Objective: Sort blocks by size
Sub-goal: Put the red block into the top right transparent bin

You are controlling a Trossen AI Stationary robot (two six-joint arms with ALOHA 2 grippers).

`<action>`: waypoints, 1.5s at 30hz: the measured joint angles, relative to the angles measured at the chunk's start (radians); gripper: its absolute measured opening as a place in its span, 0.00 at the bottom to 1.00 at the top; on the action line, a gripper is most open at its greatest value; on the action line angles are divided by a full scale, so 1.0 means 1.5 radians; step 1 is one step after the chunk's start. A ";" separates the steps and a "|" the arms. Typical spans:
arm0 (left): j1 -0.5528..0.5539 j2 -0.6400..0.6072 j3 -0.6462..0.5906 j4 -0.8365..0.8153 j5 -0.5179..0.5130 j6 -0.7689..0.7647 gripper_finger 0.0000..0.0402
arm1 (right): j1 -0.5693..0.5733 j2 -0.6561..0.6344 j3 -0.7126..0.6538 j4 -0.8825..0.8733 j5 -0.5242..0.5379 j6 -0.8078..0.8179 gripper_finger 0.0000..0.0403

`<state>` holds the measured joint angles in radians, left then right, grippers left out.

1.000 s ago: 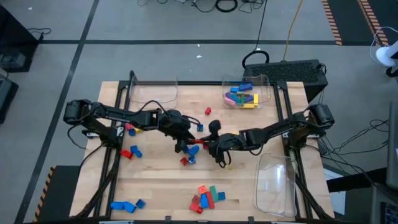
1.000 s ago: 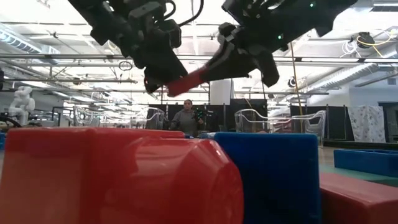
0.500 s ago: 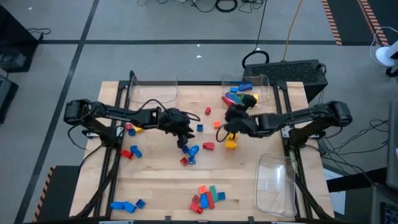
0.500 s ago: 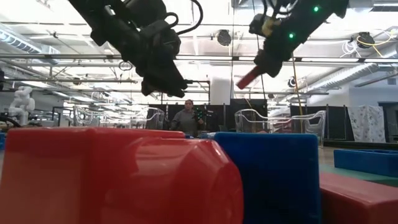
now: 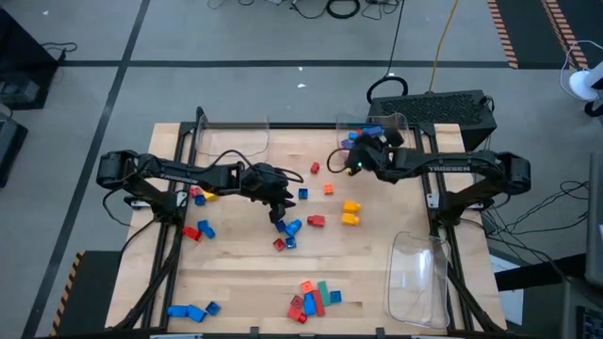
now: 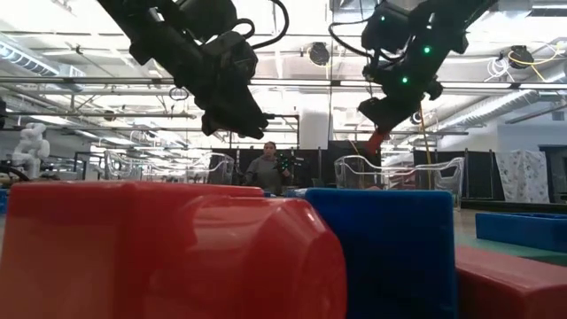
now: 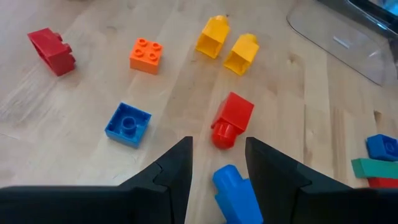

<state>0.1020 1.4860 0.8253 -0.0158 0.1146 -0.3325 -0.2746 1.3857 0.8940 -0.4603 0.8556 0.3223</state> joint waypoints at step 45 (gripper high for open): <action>-0.167 0.000 0.000 -0.031 -0.033 0.123 0.37 | 0.238 0.025 0.000 0.171 -0.707 0.052 0.23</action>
<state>-0.1481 1.4860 0.8253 -0.0624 0.0657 -0.1477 0.0830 1.4231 0.8940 -0.2034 -0.2051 0.4008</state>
